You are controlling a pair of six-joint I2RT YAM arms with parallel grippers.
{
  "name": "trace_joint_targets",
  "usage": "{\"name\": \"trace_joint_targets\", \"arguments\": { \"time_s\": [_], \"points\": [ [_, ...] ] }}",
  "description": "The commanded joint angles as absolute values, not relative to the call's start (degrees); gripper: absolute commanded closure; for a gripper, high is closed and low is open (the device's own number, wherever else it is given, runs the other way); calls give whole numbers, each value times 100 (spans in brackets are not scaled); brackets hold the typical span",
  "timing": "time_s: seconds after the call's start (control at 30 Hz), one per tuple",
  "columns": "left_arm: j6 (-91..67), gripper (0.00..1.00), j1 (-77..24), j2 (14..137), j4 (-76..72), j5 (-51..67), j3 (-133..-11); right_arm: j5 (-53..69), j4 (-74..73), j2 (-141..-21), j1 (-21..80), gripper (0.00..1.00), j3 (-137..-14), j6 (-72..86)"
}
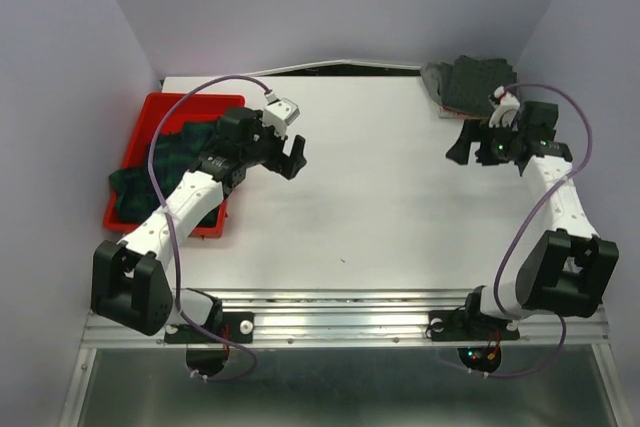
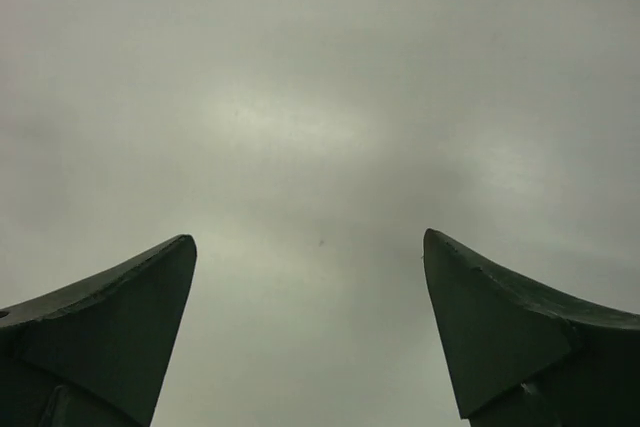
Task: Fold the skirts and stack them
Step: Grab the skirt from the pile
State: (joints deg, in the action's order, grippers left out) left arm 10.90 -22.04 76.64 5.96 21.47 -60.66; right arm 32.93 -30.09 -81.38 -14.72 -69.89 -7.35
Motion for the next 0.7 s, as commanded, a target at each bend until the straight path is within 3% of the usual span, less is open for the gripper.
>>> {"name": "trace_joint_targets", "arguments": {
  "time_s": [0.0,0.17,0.67],
  "points": [
    [1362,1,-2153,7383,764,2118,-5696,3603,-3032,-7454,-1257,0,-5884,-572],
    [1459,1,-1838,7102,1027,2039,-5642,3797,-2866,-7041,-1204,0,-5221,-492],
    [2900,2,1045,7795,2803,1354,-7048,3920,-2716,-6803,-1204,0,-5150,-229]
  ]
}}
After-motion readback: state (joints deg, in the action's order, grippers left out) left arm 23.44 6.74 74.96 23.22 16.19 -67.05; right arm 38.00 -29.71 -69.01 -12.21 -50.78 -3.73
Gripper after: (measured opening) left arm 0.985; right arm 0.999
